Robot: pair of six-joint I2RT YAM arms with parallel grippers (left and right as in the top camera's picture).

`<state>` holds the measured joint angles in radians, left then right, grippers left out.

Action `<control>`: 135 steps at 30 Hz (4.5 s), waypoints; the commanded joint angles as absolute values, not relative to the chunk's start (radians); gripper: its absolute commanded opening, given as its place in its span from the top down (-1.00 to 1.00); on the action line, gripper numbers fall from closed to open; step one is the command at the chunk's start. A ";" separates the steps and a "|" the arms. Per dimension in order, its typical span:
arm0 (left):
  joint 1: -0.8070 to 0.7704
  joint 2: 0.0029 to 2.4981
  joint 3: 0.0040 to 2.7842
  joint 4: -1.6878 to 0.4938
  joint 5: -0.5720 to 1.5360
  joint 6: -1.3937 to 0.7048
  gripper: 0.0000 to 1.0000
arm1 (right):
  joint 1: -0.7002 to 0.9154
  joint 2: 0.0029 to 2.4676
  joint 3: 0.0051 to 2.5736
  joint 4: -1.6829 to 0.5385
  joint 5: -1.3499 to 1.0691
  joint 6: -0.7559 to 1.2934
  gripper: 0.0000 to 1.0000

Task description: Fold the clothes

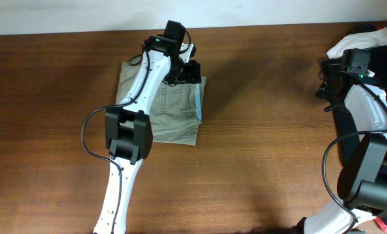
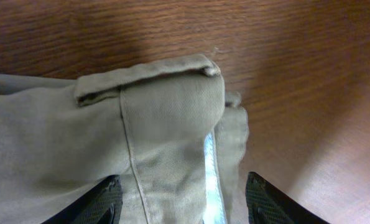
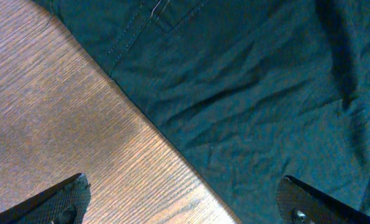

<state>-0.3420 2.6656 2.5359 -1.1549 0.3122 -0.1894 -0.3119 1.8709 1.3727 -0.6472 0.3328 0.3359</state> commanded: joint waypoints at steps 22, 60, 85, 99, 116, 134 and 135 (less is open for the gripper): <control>-0.456 2.719 2.520 -1.171 -0.119 -0.393 -0.21 | -0.315 1.861 1.388 -0.647 0.349 0.341 -0.97; -0.454 2.771 2.842 -1.412 -0.022 -0.388 0.99 | -0.315 1.861 1.388 -0.647 0.349 0.341 -0.97; -0.461 2.644 2.957 -1.689 0.221 -0.099 0.99 | -0.315 1.861 1.388 -0.647 0.349 0.341 -0.97; -0.462 2.409 2.654 -1.689 0.217 0.016 0.99 | -0.315 1.861 1.388 -0.647 0.349 0.341 -0.97; -0.495 2.399 2.435 -1.680 0.252 0.025 -0.32 | -0.315 1.861 1.388 -0.647 0.349 0.341 -0.97; 0.010 2.469 2.435 -1.421 0.469 0.143 -0.98 | -0.315 1.861 1.388 -0.647 0.349 0.341 -0.97; 0.039 2.493 2.435 -1.421 0.543 0.221 -0.97 | -0.315 1.861 1.388 -0.647 0.349 0.341 -0.97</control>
<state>-0.0139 2.4313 2.4374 -1.4204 0.3027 0.0452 -0.3119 1.8709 1.3727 -0.6472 0.3328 0.3363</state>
